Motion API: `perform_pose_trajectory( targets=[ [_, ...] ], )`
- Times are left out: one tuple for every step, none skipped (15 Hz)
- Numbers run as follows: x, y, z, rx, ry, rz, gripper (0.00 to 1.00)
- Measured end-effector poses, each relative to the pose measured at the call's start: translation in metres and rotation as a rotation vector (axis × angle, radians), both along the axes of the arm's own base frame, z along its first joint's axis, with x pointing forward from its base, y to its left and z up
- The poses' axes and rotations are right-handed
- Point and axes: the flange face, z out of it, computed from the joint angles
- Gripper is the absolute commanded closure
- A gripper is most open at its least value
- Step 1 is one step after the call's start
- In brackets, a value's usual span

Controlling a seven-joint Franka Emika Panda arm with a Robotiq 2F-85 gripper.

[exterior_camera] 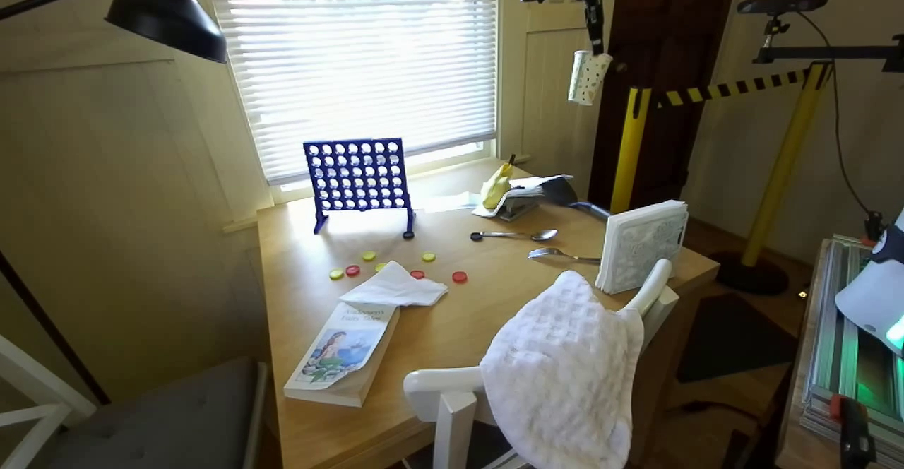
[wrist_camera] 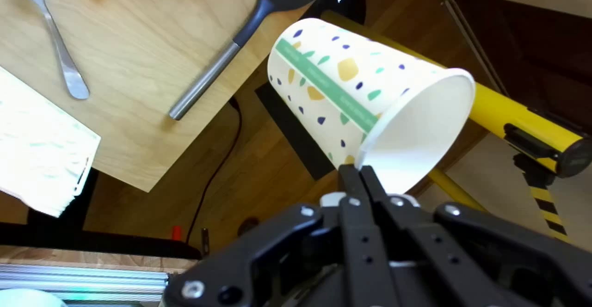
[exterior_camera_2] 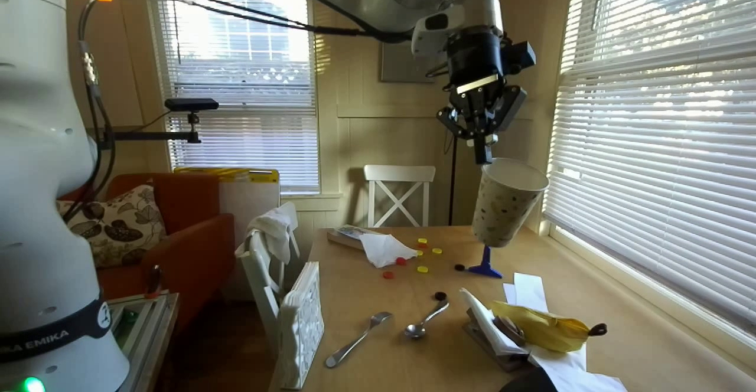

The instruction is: Move the cup to the right

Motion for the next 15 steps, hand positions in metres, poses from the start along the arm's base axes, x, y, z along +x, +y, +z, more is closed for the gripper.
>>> perform_pose_trajectory(
  targets=[
    [0.0, 0.001, -0.001, 0.003, -0.001, 0.001, 0.97],
    [0.0, 0.001, -0.001, 0.005, -0.002, 0.001, 0.99],
    [0.0, 0.001, -0.001, 0.006, -0.003, 0.002, 0.99],
    [0.0, 0.001, -0.001, 0.005, -0.002, 0.002, 0.99],
    [0.0, 0.001, -0.001, 0.005, -0.002, 0.002, 0.99],
    [0.002, 0.001, -0.004, 0.007, -0.003, 0.003, 0.99],
    [0.006, 0.0, -0.01, 0.017, -0.007, 0.003, 0.99],
    [0.012, 0.0, -0.019, 0.035, -0.01, 0.009, 0.99],
    [0.019, 0.0, -0.033, 0.056, -0.004, 0.017, 0.99],
    [0.026, 0.0, -0.049, 0.078, 0.012, 0.034, 0.99],
    [0.033, 0.002, -0.066, 0.105, 0.041, 0.071, 0.99],
    [0.039, 0.003, -0.083, 0.131, 0.077, 0.115, 0.99],
    [0.044, 0.005, -0.099, 0.151, 0.115, 0.155, 0.99],
    [0.048, 0.008, -0.115, 0.163, 0.161, 0.194, 0.99],
    [0.05, 0.011, -0.129, 0.172, 0.213, 0.225, 0.99]
  ],
)
